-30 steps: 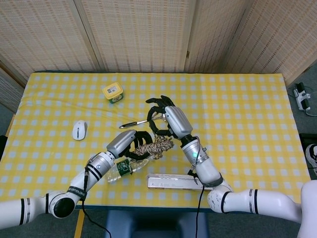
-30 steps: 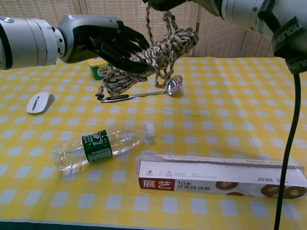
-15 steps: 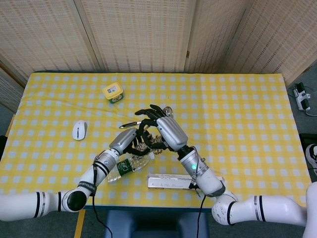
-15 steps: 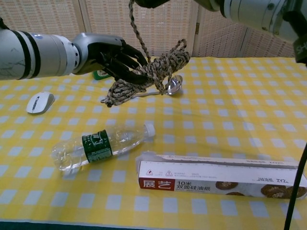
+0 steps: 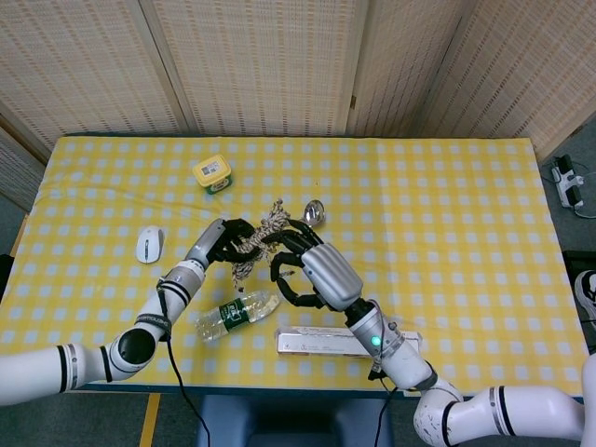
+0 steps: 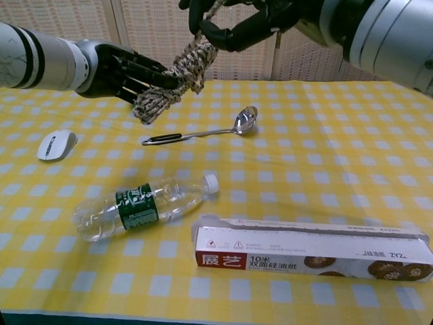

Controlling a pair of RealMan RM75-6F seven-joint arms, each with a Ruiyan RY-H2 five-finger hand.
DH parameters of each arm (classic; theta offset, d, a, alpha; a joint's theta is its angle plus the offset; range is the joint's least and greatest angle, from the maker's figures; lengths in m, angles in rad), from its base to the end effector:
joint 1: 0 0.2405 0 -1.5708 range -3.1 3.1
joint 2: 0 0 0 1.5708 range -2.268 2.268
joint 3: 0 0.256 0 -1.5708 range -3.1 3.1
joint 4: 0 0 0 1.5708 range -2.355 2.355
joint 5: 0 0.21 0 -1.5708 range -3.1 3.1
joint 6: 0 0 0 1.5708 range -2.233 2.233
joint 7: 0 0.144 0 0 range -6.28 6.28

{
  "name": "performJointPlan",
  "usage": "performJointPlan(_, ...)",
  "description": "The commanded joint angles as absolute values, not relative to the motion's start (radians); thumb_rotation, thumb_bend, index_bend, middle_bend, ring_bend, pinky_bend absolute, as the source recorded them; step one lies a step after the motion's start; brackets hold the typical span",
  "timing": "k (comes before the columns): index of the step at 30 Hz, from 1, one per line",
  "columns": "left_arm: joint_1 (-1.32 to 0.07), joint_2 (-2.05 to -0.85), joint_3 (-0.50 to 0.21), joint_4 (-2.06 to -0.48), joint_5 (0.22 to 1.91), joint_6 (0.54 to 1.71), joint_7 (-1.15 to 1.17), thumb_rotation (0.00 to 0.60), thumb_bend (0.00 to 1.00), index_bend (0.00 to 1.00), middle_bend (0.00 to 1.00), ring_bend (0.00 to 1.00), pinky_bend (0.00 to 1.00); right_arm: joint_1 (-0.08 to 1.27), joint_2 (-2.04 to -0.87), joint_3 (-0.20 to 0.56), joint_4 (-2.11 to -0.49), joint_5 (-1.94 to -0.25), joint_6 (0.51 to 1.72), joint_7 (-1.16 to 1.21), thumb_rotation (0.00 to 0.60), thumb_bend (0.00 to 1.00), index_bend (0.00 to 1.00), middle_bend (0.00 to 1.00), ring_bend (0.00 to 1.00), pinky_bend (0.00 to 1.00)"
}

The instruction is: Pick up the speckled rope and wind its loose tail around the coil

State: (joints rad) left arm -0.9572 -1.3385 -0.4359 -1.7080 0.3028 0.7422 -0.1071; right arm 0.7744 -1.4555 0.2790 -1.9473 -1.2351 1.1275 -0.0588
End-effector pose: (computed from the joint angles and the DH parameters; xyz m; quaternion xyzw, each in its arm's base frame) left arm -0.0743 0.3902 0.0351 -0.4476 -0.7464 -0.4345 0.2316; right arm -0.0233 -0.2914 0.0403 0.6435 -0.4529 0.5827 0.2032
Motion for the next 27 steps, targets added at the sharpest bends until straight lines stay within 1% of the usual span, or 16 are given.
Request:
performJointPlan(1, -0.921, -1.304, -0.464, -1.720, 0.331, 0.724, -0.155, 0.600, 0.52, 0.60, 0.61, 0.57, 0.59, 0.755, -1.451, 0.264, -1.932, -1.247, 1.138, -0.036, 0.600, 0.61, 0.63, 0.23, 0.16, 0.05)
performJointPlan(6, -0.873, -1.258, -0.501, -1.748, 0.382, 0.691, -0.229, 0.600, 0.52, 0.60, 0.61, 0.57, 0.59, 0.736, -1.452, 0.251, -1.900, -1.251, 1.137, -0.008, 0.600, 0.61, 0.63, 0.23, 0.16, 0.05)
performJointPlan(15, -0.805, -1.202, -0.539, -1.790, 0.482, 0.631, -0.335, 0.600, 0.52, 0.60, 0.61, 0.57, 0.59, 0.713, -1.467, 0.256, -1.826, -1.235, 1.144, 0.024, 0.600, 0.61, 0.62, 0.22, 0.16, 0.05)
performJointPlan(17, -0.791, -1.190, -0.545, -1.798, 0.507, 0.615, -0.357, 0.600, 0.52, 0.60, 0.61, 0.57, 0.59, 0.713, -1.467, 0.257, -1.809, -1.227, 1.134, 0.025, 0.600, 0.61, 0.56, 0.21, 0.15, 0.05)
performJointPlan(18, -0.786, -1.186, -0.546, -1.800, 0.519, 0.612, -0.364, 0.600, 0.52, 0.60, 0.61, 0.57, 0.59, 0.713, -1.466, 0.258, -1.804, -1.224, 1.130, 0.025, 0.600, 0.61, 0.49, 0.19, 0.14, 0.05)
performJointPlan(19, -0.779, -1.180, -0.546, -1.803, 0.535, 0.609, -0.371, 0.600, 0.52, 0.60, 0.61, 0.57, 0.59, 0.713, -1.464, 0.257, -1.797, -1.222, 1.127, 0.017, 0.600, 0.60, 0.35, 0.16, 0.13, 0.05)
performJointPlan(20, -0.776, -1.177, -0.545, -1.803, 0.546, 0.609, -0.374, 0.600, 0.52, 0.60, 0.61, 0.57, 0.59, 0.713, -1.462, 0.256, -1.793, -1.220, 1.127, 0.006, 0.600, 0.58, 0.25, 0.14, 0.12, 0.05)
performJointPlan(21, -0.773, -1.175, -0.543, -1.803, 0.556, 0.610, -0.376, 0.600, 0.52, 0.60, 0.61, 0.57, 0.59, 0.712, -1.462, 0.256, -1.790, -1.218, 1.129, -0.006, 0.600, 0.51, 0.12, 0.11, 0.11, 0.05)
performJointPlan(22, -0.770, -1.173, -0.539, -1.801, 0.570, 0.615, -0.377, 0.600, 0.52, 0.60, 0.61, 0.57, 0.59, 0.710, -1.460, 0.254, -1.790, -1.215, 1.130, -0.019, 0.600, 0.43, 0.03, 0.07, 0.09, 0.04)
performJointPlan(24, -0.767, -1.171, -0.526, -1.798, 0.596, 0.632, -0.366, 0.600, 0.52, 0.60, 0.61, 0.57, 0.59, 0.706, -1.448, 0.251, -1.797, -1.206, 1.125, -0.032, 0.600, 0.37, 0.00, 0.02, 0.07, 0.04)
performJointPlan(25, -0.767, -1.172, -0.520, -1.797, 0.607, 0.642, -0.360, 0.600, 0.52, 0.60, 0.61, 0.57, 0.59, 0.703, -1.443, 0.250, -1.800, -1.205, 1.126, -0.036, 0.600, 0.36, 0.00, 0.01, 0.06, 0.04)
performJointPlan(27, -0.765, -1.172, -0.507, -1.796, 0.626, 0.661, -0.350, 0.600, 0.52, 0.60, 0.61, 0.57, 0.59, 0.692, -1.428, 0.244, -1.804, -1.212, 1.135, -0.045, 0.600, 0.36, 0.00, 0.00, 0.06, 0.04)
